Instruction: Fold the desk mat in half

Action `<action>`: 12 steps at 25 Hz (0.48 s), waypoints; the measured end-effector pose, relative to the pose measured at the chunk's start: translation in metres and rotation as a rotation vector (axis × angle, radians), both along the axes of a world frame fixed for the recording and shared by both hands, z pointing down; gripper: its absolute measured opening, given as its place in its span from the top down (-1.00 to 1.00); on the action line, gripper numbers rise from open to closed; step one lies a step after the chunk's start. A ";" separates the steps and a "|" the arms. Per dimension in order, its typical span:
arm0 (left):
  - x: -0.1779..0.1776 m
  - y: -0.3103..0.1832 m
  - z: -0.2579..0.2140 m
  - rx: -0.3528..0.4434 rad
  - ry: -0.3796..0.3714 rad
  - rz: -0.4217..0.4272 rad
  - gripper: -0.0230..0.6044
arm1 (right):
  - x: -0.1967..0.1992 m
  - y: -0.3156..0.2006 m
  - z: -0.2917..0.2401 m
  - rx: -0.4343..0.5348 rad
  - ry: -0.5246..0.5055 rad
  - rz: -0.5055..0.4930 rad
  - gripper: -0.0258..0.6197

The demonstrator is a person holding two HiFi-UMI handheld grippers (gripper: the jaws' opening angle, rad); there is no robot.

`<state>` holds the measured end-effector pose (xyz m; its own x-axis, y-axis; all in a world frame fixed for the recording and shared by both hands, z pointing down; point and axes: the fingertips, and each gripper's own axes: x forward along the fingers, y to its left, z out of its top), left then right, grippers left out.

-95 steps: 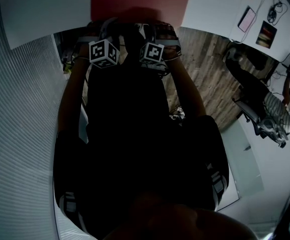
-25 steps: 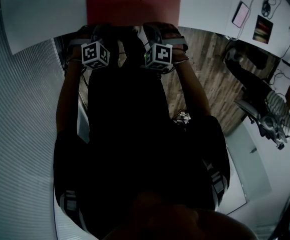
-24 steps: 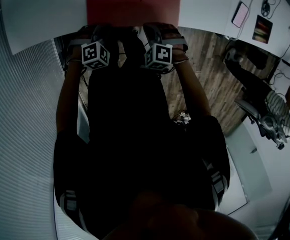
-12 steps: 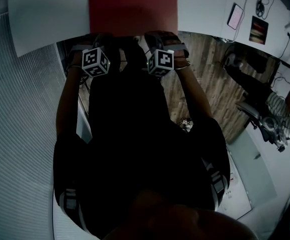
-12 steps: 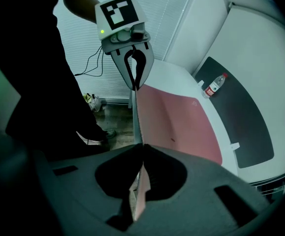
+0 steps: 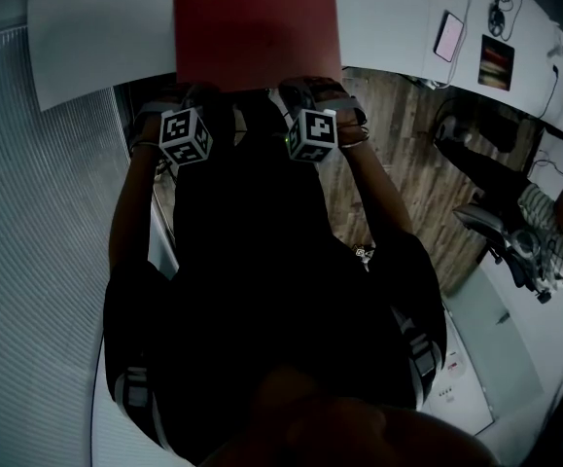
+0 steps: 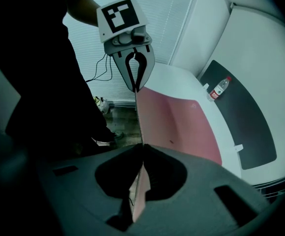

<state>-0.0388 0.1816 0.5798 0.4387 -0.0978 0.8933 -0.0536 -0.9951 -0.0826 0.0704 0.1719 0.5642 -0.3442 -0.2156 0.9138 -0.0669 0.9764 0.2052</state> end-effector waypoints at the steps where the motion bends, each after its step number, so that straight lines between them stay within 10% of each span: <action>1: 0.001 0.004 -0.003 -0.009 0.000 -0.001 0.88 | 0.000 0.004 -0.003 -0.007 -0.001 -0.010 0.90; 12: 0.014 0.020 -0.023 -0.087 -0.010 -0.067 0.88 | 0.015 0.016 -0.017 -0.066 -0.012 -0.073 0.90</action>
<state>-0.0250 0.2016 0.5568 0.4248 -0.0487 0.9040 -0.1194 -0.9928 0.0026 0.0850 0.1878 0.5472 -0.3682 -0.1289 0.9208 0.0029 0.9902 0.1398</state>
